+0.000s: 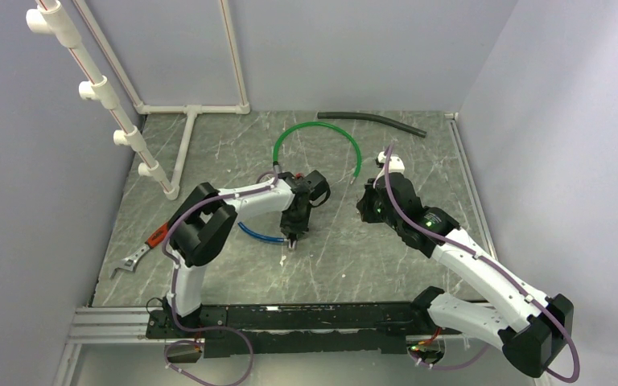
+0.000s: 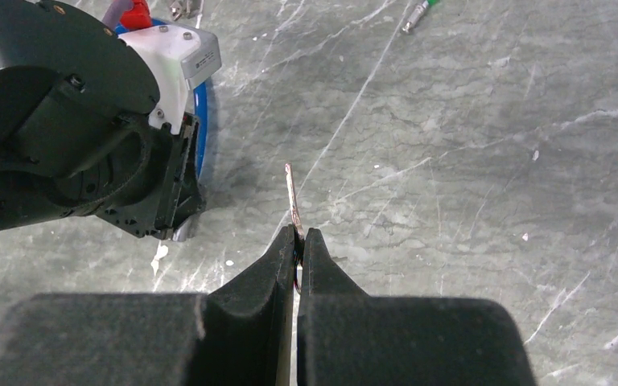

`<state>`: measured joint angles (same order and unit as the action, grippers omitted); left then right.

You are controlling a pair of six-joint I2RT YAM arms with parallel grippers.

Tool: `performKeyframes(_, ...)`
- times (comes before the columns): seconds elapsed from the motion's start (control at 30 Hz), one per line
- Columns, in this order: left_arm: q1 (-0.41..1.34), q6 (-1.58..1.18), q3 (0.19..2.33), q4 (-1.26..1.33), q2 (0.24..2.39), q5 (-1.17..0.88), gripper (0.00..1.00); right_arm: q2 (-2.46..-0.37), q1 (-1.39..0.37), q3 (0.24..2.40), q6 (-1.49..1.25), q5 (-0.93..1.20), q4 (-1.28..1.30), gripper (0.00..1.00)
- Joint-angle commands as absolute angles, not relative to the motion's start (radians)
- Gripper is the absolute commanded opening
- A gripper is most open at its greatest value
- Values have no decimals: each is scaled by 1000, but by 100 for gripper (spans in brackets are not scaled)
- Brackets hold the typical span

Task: Unlock with the key

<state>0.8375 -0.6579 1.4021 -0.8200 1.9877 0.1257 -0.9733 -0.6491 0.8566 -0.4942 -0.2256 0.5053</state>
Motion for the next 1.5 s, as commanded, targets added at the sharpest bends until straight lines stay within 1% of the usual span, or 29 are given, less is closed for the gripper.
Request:
performKeyframes(0.0, 844, -701, 1393, -793, 2076, 116, 12, -951, -646, 870, -498, -231, 480, 0)
performKeyframes(0.07, 841, -717, 1383, -770, 2078, 103, 1, -949, -644, 871, -497, -234, 482, 0)
performKeyframes(0.1, 838, -728, 1373, -755, 2074, 103, 0, -949, -646, 871, -496, -235, 483, 0)
performKeyframes(0.2, 796, -787, 1326, -689, 2038, 77, 0, -953, -644, 873, -495, -230, 485, 0)
performKeyframes(0.33, 687, -880, 1259, -586, 1978, -65, 0, -951, -645, 871, -495, -209, 477, 0)
performKeyframes(0.4, 663, -909, 1250, -558, 1942, -89, 0, -954, -644, 867, -500, -174, 471, 0)
performKeyframes(0.67, 643, -998, 1239, -471, 1798, -69, 0, -986, -643, 794, -579, 156, 327, 0)
performKeyframes(0.87, 639, -984, 1232, -463, 1700, -31, 0, -1035, -646, 748, -654, 377, 235, 0)
performKeyframes(1.1, 639, -1008, 1176, -429, 1564, -9, 0, -1105, -652, 711, -685, 456, 137, 0)
performKeyframes(1.23, 640, -1029, 1154, -421, 1509, -3, 0, -1128, -666, 692, -727, 392, 75, 0)
performKeyframes(1.33, 639, -1037, 1141, -408, 1491, -9, 0, -1154, -680, 680, -761, 396, 7, 0)
performKeyframes(1.47, 641, -1041, 1135, -405, 1480, -9, 0, -1217, -712, 708, -769, 383, 4, 0)
